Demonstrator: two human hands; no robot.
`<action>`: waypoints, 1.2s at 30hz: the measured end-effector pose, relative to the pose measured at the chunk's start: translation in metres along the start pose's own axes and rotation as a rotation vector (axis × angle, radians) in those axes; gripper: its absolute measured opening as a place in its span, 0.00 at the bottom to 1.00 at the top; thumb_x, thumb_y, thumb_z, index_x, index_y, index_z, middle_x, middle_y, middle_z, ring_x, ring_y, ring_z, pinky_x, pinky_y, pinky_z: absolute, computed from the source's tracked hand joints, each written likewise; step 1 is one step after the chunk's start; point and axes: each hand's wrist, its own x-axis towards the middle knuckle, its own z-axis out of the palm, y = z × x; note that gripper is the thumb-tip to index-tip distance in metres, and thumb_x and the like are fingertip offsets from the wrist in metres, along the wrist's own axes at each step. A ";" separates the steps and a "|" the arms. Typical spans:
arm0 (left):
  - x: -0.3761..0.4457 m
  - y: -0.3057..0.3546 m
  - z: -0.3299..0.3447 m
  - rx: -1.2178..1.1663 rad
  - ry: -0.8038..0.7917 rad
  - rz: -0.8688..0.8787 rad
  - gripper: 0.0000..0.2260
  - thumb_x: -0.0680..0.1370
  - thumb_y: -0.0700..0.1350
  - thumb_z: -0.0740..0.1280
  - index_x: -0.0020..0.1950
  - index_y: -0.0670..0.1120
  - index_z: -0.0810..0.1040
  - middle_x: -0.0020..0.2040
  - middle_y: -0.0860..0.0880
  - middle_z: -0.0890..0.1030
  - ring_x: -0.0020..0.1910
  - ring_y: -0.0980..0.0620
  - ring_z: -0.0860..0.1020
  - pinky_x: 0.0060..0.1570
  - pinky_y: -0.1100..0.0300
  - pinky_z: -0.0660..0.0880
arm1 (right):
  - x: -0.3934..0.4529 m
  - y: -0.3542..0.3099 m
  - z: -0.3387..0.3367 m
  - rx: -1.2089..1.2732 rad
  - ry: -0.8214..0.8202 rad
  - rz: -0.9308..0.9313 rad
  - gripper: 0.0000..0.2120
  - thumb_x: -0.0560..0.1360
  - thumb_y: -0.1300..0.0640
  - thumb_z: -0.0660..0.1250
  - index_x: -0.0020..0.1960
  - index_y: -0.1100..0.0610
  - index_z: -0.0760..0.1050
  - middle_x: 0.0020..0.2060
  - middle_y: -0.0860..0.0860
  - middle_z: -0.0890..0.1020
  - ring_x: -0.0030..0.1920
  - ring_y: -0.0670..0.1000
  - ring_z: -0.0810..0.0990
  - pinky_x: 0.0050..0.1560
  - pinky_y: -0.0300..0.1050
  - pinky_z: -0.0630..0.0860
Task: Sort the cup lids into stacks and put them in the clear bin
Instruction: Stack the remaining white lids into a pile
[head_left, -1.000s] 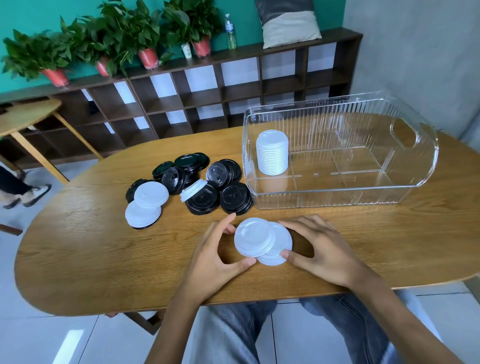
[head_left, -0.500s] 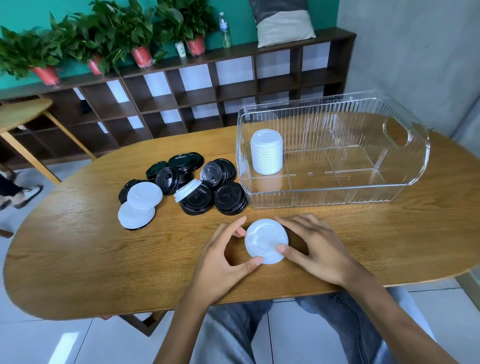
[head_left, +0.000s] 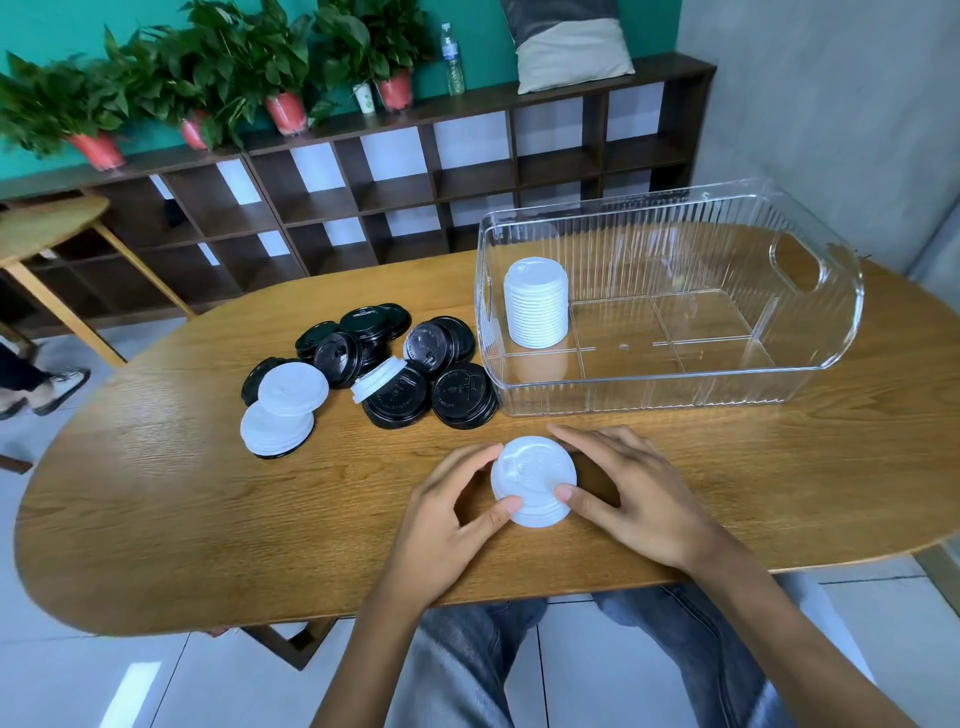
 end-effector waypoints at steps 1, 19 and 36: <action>0.000 0.000 0.000 0.004 -0.003 0.002 0.23 0.78 0.55 0.74 0.71 0.49 0.78 0.67 0.59 0.78 0.68 0.60 0.75 0.65 0.70 0.68 | 0.000 0.000 0.000 -0.002 -0.003 -0.003 0.32 0.76 0.30 0.54 0.77 0.41 0.63 0.65 0.36 0.75 0.67 0.40 0.67 0.69 0.46 0.64; 0.005 -0.012 0.002 -0.017 -0.068 -0.015 0.26 0.74 0.61 0.73 0.71 0.54 0.77 0.68 0.64 0.76 0.70 0.59 0.74 0.68 0.67 0.69 | 0.003 0.003 0.001 -0.044 -0.042 -0.001 0.34 0.75 0.28 0.52 0.75 0.42 0.66 0.64 0.36 0.74 0.67 0.40 0.65 0.68 0.43 0.61; 0.067 -0.072 -0.072 0.111 0.501 -0.460 0.29 0.81 0.60 0.66 0.78 0.51 0.65 0.63 0.50 0.75 0.64 0.48 0.76 0.64 0.48 0.73 | 0.002 0.002 0.000 -0.031 -0.035 0.009 0.36 0.70 0.24 0.57 0.74 0.39 0.65 0.63 0.32 0.73 0.67 0.38 0.64 0.68 0.43 0.61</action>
